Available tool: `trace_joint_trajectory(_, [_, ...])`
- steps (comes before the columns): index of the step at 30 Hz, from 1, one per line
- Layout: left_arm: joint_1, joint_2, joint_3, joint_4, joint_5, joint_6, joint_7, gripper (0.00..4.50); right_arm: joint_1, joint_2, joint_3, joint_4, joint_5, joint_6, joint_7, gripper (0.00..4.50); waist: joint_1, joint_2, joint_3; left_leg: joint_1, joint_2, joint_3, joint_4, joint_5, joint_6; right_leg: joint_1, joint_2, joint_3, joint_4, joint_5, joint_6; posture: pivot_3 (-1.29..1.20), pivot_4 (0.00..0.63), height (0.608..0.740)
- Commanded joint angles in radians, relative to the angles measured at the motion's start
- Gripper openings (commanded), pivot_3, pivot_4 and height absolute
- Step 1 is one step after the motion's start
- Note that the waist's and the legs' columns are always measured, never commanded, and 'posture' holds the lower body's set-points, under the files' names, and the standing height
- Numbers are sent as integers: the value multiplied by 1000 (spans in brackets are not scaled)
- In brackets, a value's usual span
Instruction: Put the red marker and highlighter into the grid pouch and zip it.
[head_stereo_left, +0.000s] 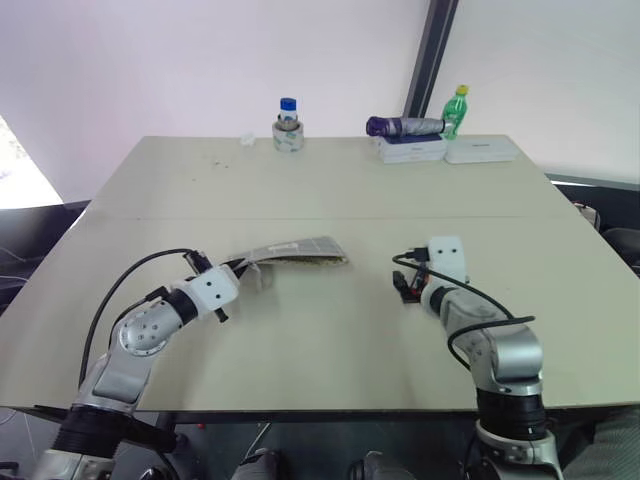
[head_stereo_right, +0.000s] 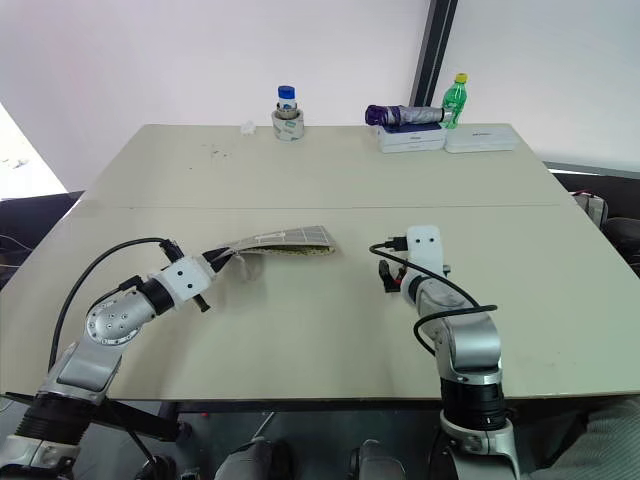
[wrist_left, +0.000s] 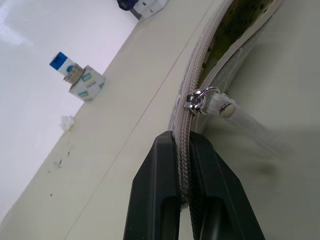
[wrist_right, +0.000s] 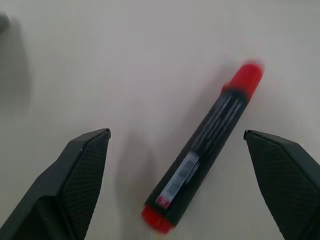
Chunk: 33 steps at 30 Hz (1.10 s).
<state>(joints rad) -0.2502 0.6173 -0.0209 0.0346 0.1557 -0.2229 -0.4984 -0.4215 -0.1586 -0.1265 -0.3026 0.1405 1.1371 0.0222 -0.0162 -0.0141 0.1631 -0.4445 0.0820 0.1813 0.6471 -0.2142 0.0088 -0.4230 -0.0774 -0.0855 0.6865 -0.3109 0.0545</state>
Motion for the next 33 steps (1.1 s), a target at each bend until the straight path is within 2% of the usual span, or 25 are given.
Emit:
trace_joint_trajectory(1, [16, -2, 30, -61, -23, 8, 9, 0, 6, -6, 19, -13, -26, 0, -22, 4430, -1, 0, 0, 0, 0, 0, 0, 0, 0, 0, 0, 0, 0, 0, 0, 0, 150, 738])
trace_joint_trajectory(4, [30, -5, 28, -86, -24, 22, 9, 0, 15, -11, 30, 11, -48, -36, -36, 4430, -2, 0, 0, 0, 0, 0, 0, 0, 0, 0, 0, 0, 0, 0, 0, 0, 150, 738])
trace_joint_trajectory(7, [32, -6, 26, -95, -23, 31, 8, 0, 19, -3, 35, 20, -40, -43, -25, 3673, -2, 0, 0, 1, 0, 0, 0, 0, 0, 0, 0, 0, 0, 0, 0, 0, 150, 738])
trace_joint_trajectory(13, [21, -7, 22, -89, -19, 33, 7, 0, 32, -7, 37, 31, -51, -55, -24, 636, -1, 0, 0, 1, 0, 0, 0, 0, 0, 0, 0, 0, 0, 0, 0, 0, 150, 738])
trace_joint_trajectory(14, [19, -6, 21, -88, -18, 32, 7, 0, 33, -18, 32, 31, -52, -64, -18, 377, 0, 0, 0, 1, 0, 0, 0, 0, 0, 0, 0, 0, 0, 0, 0, 0, 150, 738])
trace_joint_trajectory(18, [15, -7, 19, -85, -17, 32, 7, 0, 20, -72, -2, 38, -33, -147, 33, 381, 0, 0, 0, 1, 0, 0, 0, 0, 0, 0, 0, 0, 0, 0, 0, 0, 150, 738])
trace_joint_trajectory(22, [8, -9, 11, -70, -20, 23, -1, 0, 48, -336, 89, -41, 84, -474, 523, 381, 0, 2, 1, 0, -1, 1, 0, -3, 5, 0, 0, 0, 0, 0, 0, 0, 150, 738])
trace_joint_trajectory(26, [-9, -8, 3, -46, -22, 9, -10, 0, 96, -468, 109, -72, 139, -639, 742, 380, -1, 1, 0, 1, 1, 0, -1, -4, 7, 1, 0, 0, -1, 0, 1, 0, 150, 738])
trace_joint_trajectory(29, [-24, -11, 1, -33, -22, 5, -12, 0, 123, -541, 198, -92, 76, -739, 834, 380, -1, 1, 0, 2, 1, 0, -1, -4, 6, 1, 2, 0, 0, 0, 1, 0, 150, 738])
trace_joint_trajectory(33, [-28, -18, -3, -41, -19, 5, -14, 0, 85, -535, 281, -55, -22, -756, 784, 380, 0, 0, 1, 2, 1, 0, 1, -4, 6, 1, 0, 0, 0, 0, 1, 0, 150, 738])
